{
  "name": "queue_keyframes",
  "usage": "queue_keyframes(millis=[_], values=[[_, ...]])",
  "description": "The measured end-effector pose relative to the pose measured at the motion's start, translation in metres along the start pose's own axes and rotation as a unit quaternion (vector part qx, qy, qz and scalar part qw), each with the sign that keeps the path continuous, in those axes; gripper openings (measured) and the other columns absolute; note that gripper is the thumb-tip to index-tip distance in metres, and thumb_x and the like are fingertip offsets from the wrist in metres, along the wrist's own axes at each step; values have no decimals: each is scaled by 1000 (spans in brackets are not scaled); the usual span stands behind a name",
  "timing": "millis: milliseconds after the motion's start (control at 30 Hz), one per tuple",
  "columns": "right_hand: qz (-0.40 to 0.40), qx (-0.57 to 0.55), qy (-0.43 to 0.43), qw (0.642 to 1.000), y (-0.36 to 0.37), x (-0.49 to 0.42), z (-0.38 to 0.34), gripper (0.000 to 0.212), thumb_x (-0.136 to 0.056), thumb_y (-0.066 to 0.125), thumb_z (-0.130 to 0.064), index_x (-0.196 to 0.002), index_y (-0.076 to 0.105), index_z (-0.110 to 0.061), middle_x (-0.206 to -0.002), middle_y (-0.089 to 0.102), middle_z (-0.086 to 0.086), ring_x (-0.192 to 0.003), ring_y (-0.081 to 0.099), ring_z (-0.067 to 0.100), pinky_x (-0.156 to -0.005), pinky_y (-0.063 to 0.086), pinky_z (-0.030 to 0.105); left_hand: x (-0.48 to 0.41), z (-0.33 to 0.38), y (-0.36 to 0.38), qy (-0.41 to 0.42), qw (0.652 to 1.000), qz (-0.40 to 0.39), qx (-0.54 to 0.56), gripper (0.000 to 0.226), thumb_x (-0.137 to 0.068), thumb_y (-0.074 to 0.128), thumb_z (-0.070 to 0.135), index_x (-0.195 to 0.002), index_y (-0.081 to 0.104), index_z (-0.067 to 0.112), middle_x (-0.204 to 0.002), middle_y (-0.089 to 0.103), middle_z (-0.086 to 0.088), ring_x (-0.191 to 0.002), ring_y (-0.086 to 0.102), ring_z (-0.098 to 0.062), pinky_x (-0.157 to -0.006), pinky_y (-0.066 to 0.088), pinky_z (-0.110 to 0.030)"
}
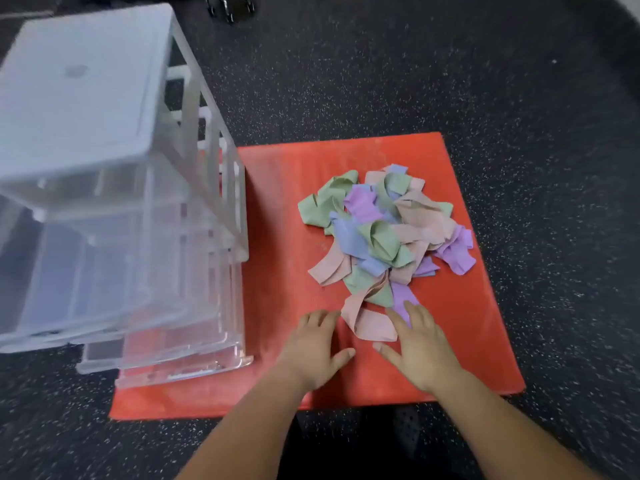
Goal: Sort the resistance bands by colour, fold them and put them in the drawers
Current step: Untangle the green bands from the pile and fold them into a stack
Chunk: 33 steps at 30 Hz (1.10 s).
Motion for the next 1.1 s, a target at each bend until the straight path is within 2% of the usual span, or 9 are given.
queue_keyframes(millis=[100, 233, 433, 600, 700, 800, 867, 967, 1100], values=[[66, 23, -11, 998, 31, -21, 10, 88, -91, 21, -83, -163, 25, -33, -173, 10, 10, -159, 8, 33, -126, 22, 51, -19, -13, 25, 20, 996, 83, -12, 80, -96, 52, 66, -162, 29, 27, -159, 36, 0, -148, 30, -24, -122, 30, -38], [188, 18, -37, 981, 67, -47, 15, 72, -98, 35, -68, -156, 45, -27, -168, 29, 12, -156, 21, 36, -126, 25, 53, -43, -30, 62, 60, 979, 193, -7, 73, -95, 54, 66, -155, 43, 25, -150, 43, 1, -139, 40, -24, -118, 36, -42], [337, 33, -60, 939, 88, -55, 24, 61, -101, 43, -55, -153, 50, -23, -160, 43, 10, -154, 26, 37, -124, 24, 55, -49, -43, 93, 94, 941, 322, -53, 64, -95, 55, 65, -147, 49, 28, -146, 47, 3, -138, 42, -23, -114, 38, -43], [347, 76, -20, 935, 87, -50, 21, 66, -101, 31, -60, -156, 43, -26, -157, 46, 4, -152, 25, 34, -126, 18, 50, -42, -42, 93, 78, 936, 339, -52, 73, -92, 59, 64, -150, 43, 24, -146, 50, -2, -136, 46, -27, -116, 39, -42], [338, 92, -4, 937, 91, -28, 19, 66, -102, 27, -61, -158, 39, -27, -157, 48, 0, -151, 28, 33, -124, 22, 50, -14, -35, 102, 31, 940, 339, -6, 79, -89, 61, 61, -154, 41, 21, -145, 50, -5, -135, 45, -29, -114, 40, -44], [329, 93, -19, 939, 85, -3, 22, 67, -100, 22, -60, -156, 43, -29, -155, 51, -3, -148, 34, 31, -120, 29, 48, 15, -23, 109, 53, 944, 324, -14, 79, -88, 63, 56, -156, 39, 23, -147, 48, -4, -137, 44, -28, -116, 40, -44], [366, 57, -24, 929, 69, 10, 25, 61, -99, 28, -56, -147, 54, -29, -145, 60, -3, -139, 44, 29, -111, 38, 48, 27, -21, 107, 66, 945, 320, -13, 77, -89, 65, 53, -156, 40, 25, -148, 48, -3, -138, 44, -28, -117, 39, -43], [429, -80, -30, 899, 41, 20, 34, 39, -99, 49, -41, -128, 70, -26, -125, 71, -1, -120, 59, 31, -95, 50, 47, 34, -21, 107, 60, 948, 312, -10, 75, -91, 67, 52, -156, 41, 26, -147, 47, -3, -136, 45, -28, -116, 40, -43], [446, -214, -32, 868, 38, 17, 50, 22, -93, 70, -28, -113, 77, -29, -115, 77, -5, -110, 66, 27, -92, 51, 40, 28, -20, 105, 63, 952, 300, -12, 75, -91, 68, 52, -157, 40, 27, -147, 47, -4, -136, 44, -29, -116, 39, -42]])
Point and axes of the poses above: each hand's wrist, its own x-axis away from the middle knuckle, its own y-axis out of the palm, z = x × y, the point moved 5 cm from there along -x, towards the middle knuckle
